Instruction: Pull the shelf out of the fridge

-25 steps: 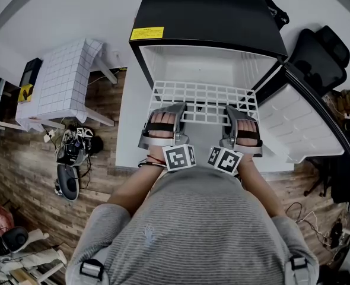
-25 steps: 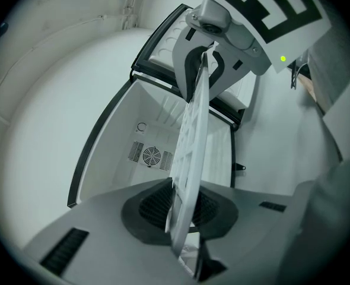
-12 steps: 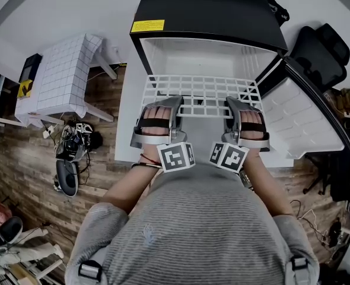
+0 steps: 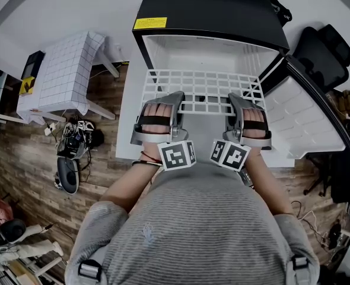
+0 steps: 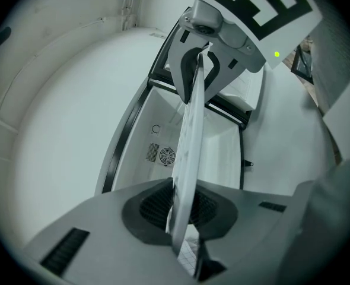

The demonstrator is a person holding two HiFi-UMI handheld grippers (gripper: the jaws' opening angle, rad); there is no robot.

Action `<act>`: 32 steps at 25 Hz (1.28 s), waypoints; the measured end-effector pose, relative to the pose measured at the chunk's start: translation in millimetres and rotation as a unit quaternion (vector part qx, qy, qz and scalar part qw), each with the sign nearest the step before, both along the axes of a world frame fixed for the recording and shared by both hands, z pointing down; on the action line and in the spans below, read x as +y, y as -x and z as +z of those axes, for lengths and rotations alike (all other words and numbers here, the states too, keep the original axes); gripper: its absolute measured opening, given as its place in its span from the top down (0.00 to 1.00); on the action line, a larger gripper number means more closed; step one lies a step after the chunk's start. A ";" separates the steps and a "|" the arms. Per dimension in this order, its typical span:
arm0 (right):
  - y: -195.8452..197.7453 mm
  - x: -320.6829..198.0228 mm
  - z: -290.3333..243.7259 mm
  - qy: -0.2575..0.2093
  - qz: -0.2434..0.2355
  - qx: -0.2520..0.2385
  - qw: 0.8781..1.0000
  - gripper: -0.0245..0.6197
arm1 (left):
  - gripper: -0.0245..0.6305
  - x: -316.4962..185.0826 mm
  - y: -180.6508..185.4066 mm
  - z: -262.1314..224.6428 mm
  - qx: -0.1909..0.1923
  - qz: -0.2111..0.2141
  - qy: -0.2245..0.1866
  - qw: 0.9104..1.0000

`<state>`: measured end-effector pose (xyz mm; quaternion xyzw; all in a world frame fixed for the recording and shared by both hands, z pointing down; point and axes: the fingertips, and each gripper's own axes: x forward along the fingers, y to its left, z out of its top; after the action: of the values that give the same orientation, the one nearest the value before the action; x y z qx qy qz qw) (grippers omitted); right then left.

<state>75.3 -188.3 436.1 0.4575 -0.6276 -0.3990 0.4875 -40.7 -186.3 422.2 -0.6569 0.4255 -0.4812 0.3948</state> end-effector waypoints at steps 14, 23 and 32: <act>-5.3 -2.4 -3.8 -0.009 0.009 0.001 1.000 0.90 | 0.89 -4.1 -5.2 -3.9 0.001 0.007 -0.005 1.000; -6.0 -2.0 -5.7 -0.010 0.015 -0.004 1.000 0.90 | 0.89 -4.4 -5.8 -5.5 0.001 0.010 -0.009 1.000; -9.0 0.7 -8.2 -0.017 0.019 0.000 1.000 0.90 | 0.89 -2.6 -8.7 -7.1 0.002 0.014 -0.014 1.000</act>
<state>84.2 -187.6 428.0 0.4775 -0.6116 -0.4006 0.4872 -32.0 -189.0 415.1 -0.6583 0.4239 -0.4685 0.4093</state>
